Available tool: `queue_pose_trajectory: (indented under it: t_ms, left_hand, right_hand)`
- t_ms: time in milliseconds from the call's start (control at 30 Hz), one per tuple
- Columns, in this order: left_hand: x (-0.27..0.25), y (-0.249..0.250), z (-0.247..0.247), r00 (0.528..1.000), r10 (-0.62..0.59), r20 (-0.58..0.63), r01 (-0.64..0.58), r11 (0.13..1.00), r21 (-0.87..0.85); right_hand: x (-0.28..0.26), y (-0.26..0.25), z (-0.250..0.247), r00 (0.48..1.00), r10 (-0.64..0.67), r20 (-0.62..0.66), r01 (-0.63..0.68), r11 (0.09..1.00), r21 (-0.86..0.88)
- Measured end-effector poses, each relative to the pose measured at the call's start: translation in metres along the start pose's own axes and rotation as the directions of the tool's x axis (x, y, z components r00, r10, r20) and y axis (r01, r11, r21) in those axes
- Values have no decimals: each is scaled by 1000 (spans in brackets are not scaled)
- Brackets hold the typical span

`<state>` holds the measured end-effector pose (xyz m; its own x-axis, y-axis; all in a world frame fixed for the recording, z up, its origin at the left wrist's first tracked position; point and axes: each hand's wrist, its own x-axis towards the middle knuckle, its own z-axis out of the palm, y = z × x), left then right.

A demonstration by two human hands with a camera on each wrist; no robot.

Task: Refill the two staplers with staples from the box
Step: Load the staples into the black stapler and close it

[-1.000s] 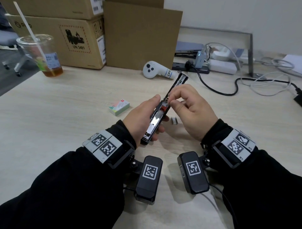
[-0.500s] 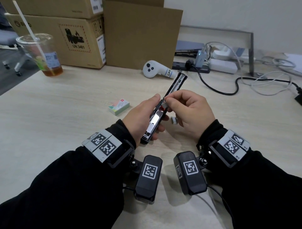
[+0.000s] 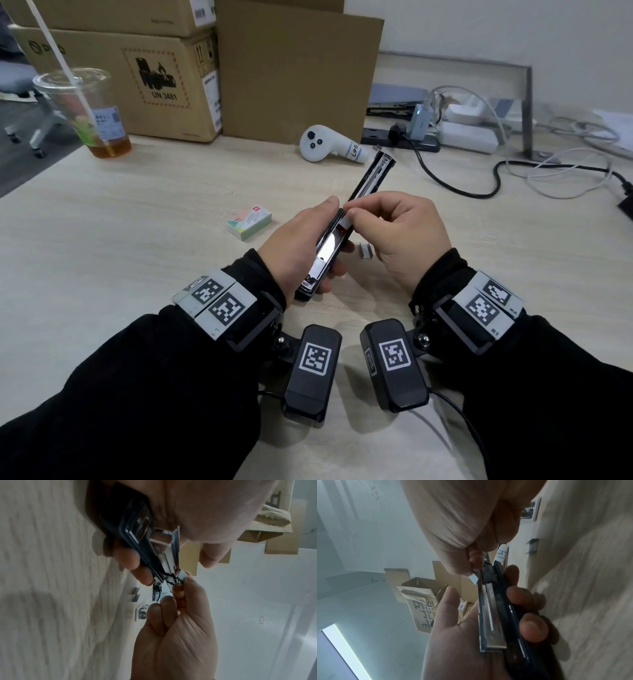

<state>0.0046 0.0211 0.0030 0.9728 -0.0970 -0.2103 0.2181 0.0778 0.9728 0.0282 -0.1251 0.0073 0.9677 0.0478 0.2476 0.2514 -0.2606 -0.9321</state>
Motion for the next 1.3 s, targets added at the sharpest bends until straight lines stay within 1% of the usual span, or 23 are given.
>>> queue_pose_trajectory:
  t_ms: [200,400,500,567,667,733,800,867,900,933,1033,1067,1200,1233,1300]
  left_hand:
    - [-1,0,1,1000,5,9,-5,1000,19]
    - [0,-1,1,1000,4,4,-4,1000,20]
    - [0,-1,1,1000,-9,-3,9,1000,20]
    - [0,-1,0,1000,-14,-5,14,1000,11]
    - [0,-1,0,999,-12,-30,11,1000,-13]
    - [-1,0,0,999,-14,-43,13,999,-34]
    - [-1,1,0,999,-13,-42,11,999,-47]
    - [-2,2,0,999,-15,-43,13,998,-54]
    - [-2,2,1,999,-18,-45,15,998,-66]
    - [-2,3,1,999,-22,-47,18,996,-84]
    - [0,3,1,998,-22,-60,15,993,-121]
    - [0,2,1,998,-22,-66,13,992,-129]
    - [1,2,-1,996,-28,-88,14,987,-158]
    - [1,3,-1,995,-29,-95,12,985,-171]
    - [1,4,-1,993,-25,-114,2,980,-198]
  right_hand:
    - [-2,-4,1,1000,-9,-7,8,999,-45]
    - [-3,-3,2,999,-17,33,18,999,-45]
    - [-2,-1,2,1000,-19,5,19,999,-31]
    - [-1,0,1,999,-36,-5,35,998,-51]
    - [-5,0,2,996,-57,70,61,997,-52]
    - [-8,-2,2,988,-94,125,102,993,-66]
    - [-6,-2,-1,990,-120,80,122,992,-24]
    - [-2,-1,-5,997,-73,23,70,992,103]
    - [0,1,-6,998,-52,18,49,990,129]
    - [0,2,-6,999,-38,29,35,993,113]
    - [2,10,-5,997,4,81,-2,1000,-23]
    - [2,11,-5,996,10,90,-6,999,-38]
    - [1,9,-8,992,-83,100,89,994,-62]
    - [-1,9,-8,988,-80,131,90,994,-68]
    - [-4,10,-7,972,-24,236,43,996,-75]
